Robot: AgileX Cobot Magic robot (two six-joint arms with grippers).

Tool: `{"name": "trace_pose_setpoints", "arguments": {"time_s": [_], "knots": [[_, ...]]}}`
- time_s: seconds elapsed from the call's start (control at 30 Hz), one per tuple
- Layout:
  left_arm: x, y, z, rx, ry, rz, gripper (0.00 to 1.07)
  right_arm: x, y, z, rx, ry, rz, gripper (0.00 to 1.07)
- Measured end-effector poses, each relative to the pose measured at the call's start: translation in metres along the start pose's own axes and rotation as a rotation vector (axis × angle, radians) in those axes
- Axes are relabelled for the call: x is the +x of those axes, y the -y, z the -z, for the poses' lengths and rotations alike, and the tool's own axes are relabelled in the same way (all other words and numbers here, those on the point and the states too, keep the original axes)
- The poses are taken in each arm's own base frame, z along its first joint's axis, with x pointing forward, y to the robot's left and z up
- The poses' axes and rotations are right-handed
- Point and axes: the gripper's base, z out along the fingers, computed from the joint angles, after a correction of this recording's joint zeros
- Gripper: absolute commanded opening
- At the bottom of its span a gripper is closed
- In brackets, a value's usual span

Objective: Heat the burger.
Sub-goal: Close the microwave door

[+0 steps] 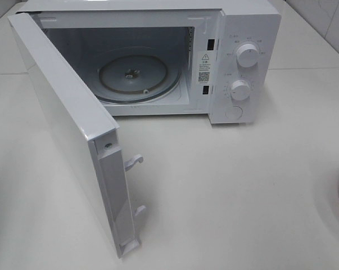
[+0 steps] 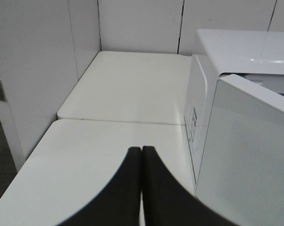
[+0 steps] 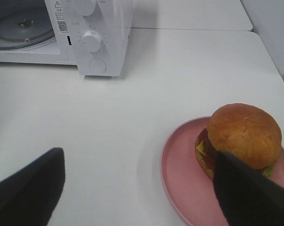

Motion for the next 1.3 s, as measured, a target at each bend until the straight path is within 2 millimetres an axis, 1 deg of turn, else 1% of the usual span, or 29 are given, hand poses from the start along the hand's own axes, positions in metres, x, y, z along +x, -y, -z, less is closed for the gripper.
{"name": "trace_pose_setpoints", "arguments": {"time_s": [0.03,0.07,0.1,0.13,0.2,0.23,0.27,0.33,0.37,0.4,0.47,0.53,0.63,0.7,0.73,0.8,0.9,0.97,1.03,1.07,1.17,1.23,1.3], "knots": [[0.000,0.000,0.000,0.000,0.000,0.000,0.00,0.000,0.000,0.000,0.000,0.000,0.000,0.76],[0.004,0.000,-0.010,0.007,0.029,0.000,0.00,0.000,0.000,0.000,0.000,0.000,0.000,0.76],[0.004,0.000,-0.010,0.007,0.029,0.000,0.00,0.000,0.000,0.000,0.000,0.000,0.000,0.76],[0.009,0.001,-0.019,0.013,0.044,0.001,0.00,0.000,0.000,0.000,0.000,0.000,0.000,0.76],[0.009,0.001,-0.023,0.017,0.062,-0.001,0.00,0.000,0.000,0.000,0.000,0.000,-0.006,0.76],[0.011,0.002,-0.032,0.027,0.088,-0.013,0.00,0.000,0.000,0.000,0.000,0.000,0.000,0.76],[0.011,0.002,-0.032,0.027,0.088,-0.013,0.00,0.000,0.000,0.000,0.000,0.000,0.000,0.76],[0.014,0.003,-0.045,0.043,0.105,-0.027,0.00,0.000,0.000,0.000,0.000,0.000,0.000,0.76],[0.014,0.003,-0.045,0.043,0.105,-0.027,0.00,0.000,0.000,0.000,0.000,0.000,0.000,0.76],[0.017,0.005,-0.054,0.057,0.111,-0.025,0.00,0.000,0.000,0.000,0.000,0.000,0.000,0.76],[0.018,0.005,-0.058,0.064,0.115,-0.023,0.00,0.000,0.000,0.000,0.000,0.000,0.000,0.76],[0.028,0.009,-0.073,0.110,0.092,-0.050,0.00,0.000,0.000,0.000,0.000,0.000,0.000,0.76],[0.030,0.011,-0.076,0.127,0.088,-0.067,0.00,0.000,0.000,0.000,0.000,0.000,0.000,0.76],[0.039,0.015,-0.087,0.180,0.067,-0.108,0.00,0.000,0.000,0.000,0.000,0.000,0.000,0.76],[0.039,0.015,-0.087,0.180,0.067,-0.108,0.00,0.000,0.000,0.000,0.000,0.000,0.000,0.76],[0.050,0.020,-0.098,0.232,0.054,-0.085,0.00,0.000,0.000,0.000,0.000,0.000,0.000,0.76],[0.053,0.020,-0.101,0.241,0.050,-0.070,0.00,0.000,0.000,0.000,0.000,0.000,0.000,0.76],[0.066,0.024,-0.111,0.281,0.027,-0.047,0.00,0.000,0.000,0.000,0.000,0.000,0.000,0.76],[0.069,0.025,-0.113,0.295,0.023,-0.049,0.00,0.000,0.000,0.000,0.000,0.000,0.000,0.76],[0.074,0.027,-0.118,0.329,0.012,-0.057,0.00,0.000,0.000,0.000,0.000,0.000,0.000,0.76],[0.075,0.029,-0.122,0.346,0.004,-0.059,0.00,0.000,0.000,0.000,0.000,0.000,0.000,0.76],[0.076,0.033,-0.136,0.393,-0.004,-0.055,0.00,0.000,0.000,0.000,0.000,0.000,0.000,0.76],[0.075,0.034,-0.140,0.399,-0.003,-0.052,0.00,0.000,0.000,0.000,0.000,0.000,0.000,0.76]]}}
